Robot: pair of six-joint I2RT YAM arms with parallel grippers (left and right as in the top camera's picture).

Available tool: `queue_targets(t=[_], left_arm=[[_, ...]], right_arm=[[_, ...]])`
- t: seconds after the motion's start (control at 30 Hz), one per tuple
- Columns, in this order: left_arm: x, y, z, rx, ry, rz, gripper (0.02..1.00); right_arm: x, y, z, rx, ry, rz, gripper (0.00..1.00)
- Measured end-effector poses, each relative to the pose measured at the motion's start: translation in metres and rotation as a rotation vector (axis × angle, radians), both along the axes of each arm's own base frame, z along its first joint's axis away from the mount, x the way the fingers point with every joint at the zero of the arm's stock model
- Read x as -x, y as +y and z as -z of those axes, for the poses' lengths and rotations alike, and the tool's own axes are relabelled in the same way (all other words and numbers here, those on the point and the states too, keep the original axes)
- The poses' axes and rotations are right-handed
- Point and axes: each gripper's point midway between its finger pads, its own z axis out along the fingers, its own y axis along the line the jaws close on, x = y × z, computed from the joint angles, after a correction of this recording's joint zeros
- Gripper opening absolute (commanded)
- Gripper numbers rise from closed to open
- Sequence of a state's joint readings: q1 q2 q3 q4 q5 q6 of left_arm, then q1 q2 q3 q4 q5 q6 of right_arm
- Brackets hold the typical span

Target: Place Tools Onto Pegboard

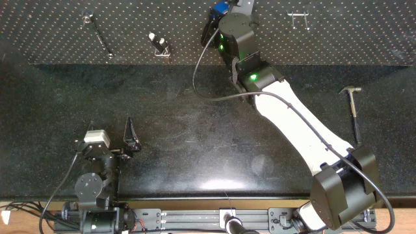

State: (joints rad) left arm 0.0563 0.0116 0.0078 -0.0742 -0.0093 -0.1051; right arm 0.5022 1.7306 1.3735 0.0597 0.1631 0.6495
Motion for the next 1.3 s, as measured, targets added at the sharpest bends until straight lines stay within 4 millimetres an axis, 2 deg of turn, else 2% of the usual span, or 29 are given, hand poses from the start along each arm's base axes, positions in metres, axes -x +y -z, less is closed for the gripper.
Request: queue_targets(t=[0.07,0.1,0.13,0.17,0.27,0.43,0.53,0.67,0.8,1.07,1.3], left_arm=[[0.0,0.0,0.0,0.0,0.0,0.0,1.0],[0.0,0.0,0.0,0.0,0.0,0.0,1.0],[0.0,0.0,0.0,0.0,0.0,0.0,1.0],[0.0,0.0,0.0,0.0,0.0,0.0,1.0],[0.0,0.0,0.0,0.0,0.0,0.0,1.0],[0.0,0.0,0.0,0.0,0.0,0.0,1.0],[0.0,0.0,0.0,0.0,0.0,0.0,1.0],[0.0,0.0,0.0,0.0,0.0,0.0,0.998],[0.0,0.0,0.0,0.0,0.0,0.0,1.0],[0.0,0.0,0.0,0.0,0.0,0.0,1.0],[0.0,0.0,0.0,0.0,0.0,0.0,1.0]], right_arm=[[0.0,0.0,0.0,-0.004,0.001,0.0,0.077],[0.0,0.0,0.0,-0.004,0.001,0.0,0.461],[0.0,0.0,0.0,-0.008,0.003,0.001,0.776],[-0.002,0.006,-0.007,-0.024,-0.026,-0.029,0.779],[0.003,0.018,-0.007,-0.027,-0.025,-0.089,0.787],[0.003,0.018,-0.007,-0.029,-0.025,-0.092,0.785],[0.008,0.018,0.001,0.0,0.019,-0.11,0.785],[0.019,0.012,-0.001,0.019,0.058,-0.117,0.787],[0.017,0.003,-0.001,0.022,0.065,-0.097,0.801],[0.02,0.006,0.004,0.019,0.09,-0.129,0.805],[0.036,0.002,0.001,0.036,0.174,-0.163,0.822]])
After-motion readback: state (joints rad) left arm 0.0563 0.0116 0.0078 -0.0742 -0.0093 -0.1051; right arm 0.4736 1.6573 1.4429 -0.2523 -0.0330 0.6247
